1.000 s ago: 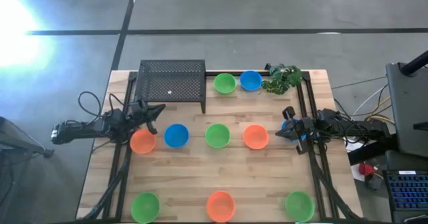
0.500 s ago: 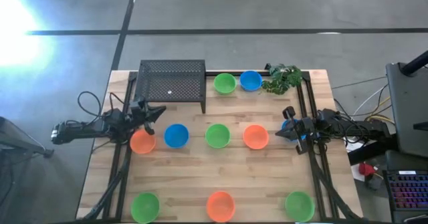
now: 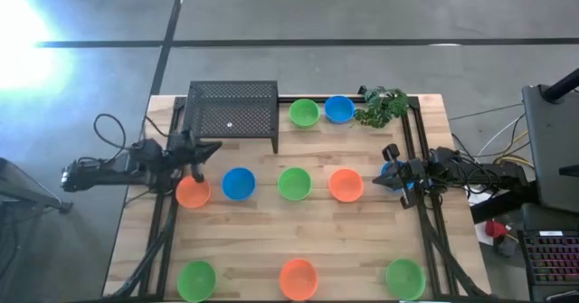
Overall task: Pick & Place Mini bowls
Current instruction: Put the blue bowl on the shelf
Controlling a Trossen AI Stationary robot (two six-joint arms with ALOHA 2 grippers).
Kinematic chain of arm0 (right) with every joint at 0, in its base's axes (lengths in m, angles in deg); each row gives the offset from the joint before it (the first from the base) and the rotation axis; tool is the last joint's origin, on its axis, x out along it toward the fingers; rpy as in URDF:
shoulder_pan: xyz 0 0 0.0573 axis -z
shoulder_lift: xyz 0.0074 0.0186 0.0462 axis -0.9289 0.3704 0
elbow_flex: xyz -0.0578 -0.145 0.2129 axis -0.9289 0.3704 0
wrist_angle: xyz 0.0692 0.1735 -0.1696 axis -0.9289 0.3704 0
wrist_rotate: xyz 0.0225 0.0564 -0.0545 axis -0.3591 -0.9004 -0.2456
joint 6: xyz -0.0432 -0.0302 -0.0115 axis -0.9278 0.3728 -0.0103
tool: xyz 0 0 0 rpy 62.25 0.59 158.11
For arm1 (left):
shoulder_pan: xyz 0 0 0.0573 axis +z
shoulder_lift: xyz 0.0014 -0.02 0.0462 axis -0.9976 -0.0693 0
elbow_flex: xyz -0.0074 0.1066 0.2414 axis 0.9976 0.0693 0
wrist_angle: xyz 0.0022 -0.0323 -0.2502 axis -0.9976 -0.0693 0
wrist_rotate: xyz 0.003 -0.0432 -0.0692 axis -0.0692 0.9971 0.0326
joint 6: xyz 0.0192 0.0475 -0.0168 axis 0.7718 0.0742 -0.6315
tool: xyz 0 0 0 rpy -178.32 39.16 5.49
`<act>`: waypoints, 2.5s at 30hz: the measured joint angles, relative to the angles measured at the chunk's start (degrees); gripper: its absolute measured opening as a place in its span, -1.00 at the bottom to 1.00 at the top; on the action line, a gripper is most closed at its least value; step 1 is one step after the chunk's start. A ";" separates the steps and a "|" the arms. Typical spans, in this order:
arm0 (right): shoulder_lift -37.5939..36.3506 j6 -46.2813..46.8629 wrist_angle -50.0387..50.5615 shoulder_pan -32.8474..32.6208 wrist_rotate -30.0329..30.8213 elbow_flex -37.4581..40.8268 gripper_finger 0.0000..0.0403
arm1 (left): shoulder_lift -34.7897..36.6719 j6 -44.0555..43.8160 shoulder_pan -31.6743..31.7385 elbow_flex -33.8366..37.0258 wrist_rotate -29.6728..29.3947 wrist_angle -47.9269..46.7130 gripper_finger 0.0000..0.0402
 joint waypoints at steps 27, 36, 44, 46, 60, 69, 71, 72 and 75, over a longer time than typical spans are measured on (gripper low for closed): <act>0.02 0.23 0.02 -0.01 -0.09 0.01 -0.96 | -31.73 -10.97 -4.47 -26.10 4.44 -31.23 -1.00; 0.02 0.63 0.04 -0.01 -0.09 0.01 -0.96 | -34.62 -16.52 -4.68 -25.85 4.39 -33.94 -1.00; 0.01 0.63 0.07 0.00 -0.09 0.00 -0.96 | -35.87 -21.44 -4.68 -25.85 8.40 -33.98 -1.00; 0.02 0.63 0.07 -0.01 -0.09 -0.01 -0.96 | -36.20 -22.70 -4.68 -25.85 8.55 -33.98 -1.00; 0.02 0.65 0.09 0.00 -0.09 0.01 -0.96 | -38.27 -24.39 -4.63 -25.85 8.52 -38.55 -0.70; 0.02 0.48 0.12 0.00 -0.07 0.00 -0.96 | -42.48 -26.70 -4.61 -25.83 6.94 -43.42 -0.56; 0.02 0.48 0.22 0.00 -0.07 0.00 -0.96 | -44.02 -29.21 -4.59 -25.82 6.87 -43.45 -0.56; 0.01 0.47 0.40 -0.01 -0.07 0.00 -0.96 | -44.97 -30.43 -4.57 -25.81 6.60 -43.45 -0.56; 0.02 0.46 0.99 0.00 -0.07 0.00 -0.96 | -48.02 -35.98 -4.57 -25.81 4.05 -43.57 -0.56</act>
